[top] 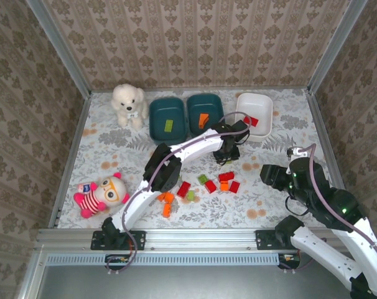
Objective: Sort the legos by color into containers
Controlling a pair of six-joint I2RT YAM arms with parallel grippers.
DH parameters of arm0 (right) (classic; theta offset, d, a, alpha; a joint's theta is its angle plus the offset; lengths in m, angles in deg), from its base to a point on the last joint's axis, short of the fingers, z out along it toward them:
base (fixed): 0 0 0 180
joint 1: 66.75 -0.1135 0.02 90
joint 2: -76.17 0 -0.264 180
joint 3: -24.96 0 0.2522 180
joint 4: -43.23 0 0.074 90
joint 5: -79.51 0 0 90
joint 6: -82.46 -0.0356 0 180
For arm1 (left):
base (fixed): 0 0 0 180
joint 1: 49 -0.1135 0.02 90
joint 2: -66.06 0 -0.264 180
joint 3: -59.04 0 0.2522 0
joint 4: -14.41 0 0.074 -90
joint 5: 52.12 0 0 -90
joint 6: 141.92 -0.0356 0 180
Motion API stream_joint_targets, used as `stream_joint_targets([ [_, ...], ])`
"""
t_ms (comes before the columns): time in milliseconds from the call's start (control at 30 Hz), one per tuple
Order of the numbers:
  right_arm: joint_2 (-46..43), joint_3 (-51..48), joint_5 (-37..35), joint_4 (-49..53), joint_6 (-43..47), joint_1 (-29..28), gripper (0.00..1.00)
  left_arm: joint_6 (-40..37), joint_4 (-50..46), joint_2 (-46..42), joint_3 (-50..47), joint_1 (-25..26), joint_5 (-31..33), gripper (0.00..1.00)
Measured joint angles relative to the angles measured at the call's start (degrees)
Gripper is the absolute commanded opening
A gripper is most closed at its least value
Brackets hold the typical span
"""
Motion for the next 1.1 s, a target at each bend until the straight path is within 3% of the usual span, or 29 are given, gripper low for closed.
stream_joint_targets([
  [333, 1.0, 0.0, 0.9, -0.2, 0.3, 0.0, 0.62, -1.6, 0.3, -1.3, -1.0, 0.0, 3.1, 0.27],
  [500, 4.5, 0.0, 3.3, -2.5, 2.1, 0.0, 0.62, -3.8, 0.0, -12.5, -11.4, -1.8, 6.2, 0.27],
  [600, 8.5, 0.0, 6.3, -5.6, 3.7, 0.0, 0.62, -5.6, 0.3, -22.7, -18.7, -5.7, 7.0, 0.27],
  [767, 18.0, 0.3, 11.1, -12.2, 5.9, -0.7, 0.62, -10.6, 0.7, -33.4, -25.1, -17.3, 7.0, 0.27],
  [933, 27.1, 2.9, 13.7, -16.8, 6.8, -2.3, 0.62, -16.7, -0.4, -31.9, -26.4, -25.5, 6.8, 0.28],
  [1100, 32.3, 4.5, 15.7, -20.8, 6.2, -3.1, 0.64, -22.6, -3.3, -24.0, -22.3, -27.8, 6.8, 0.29],
])
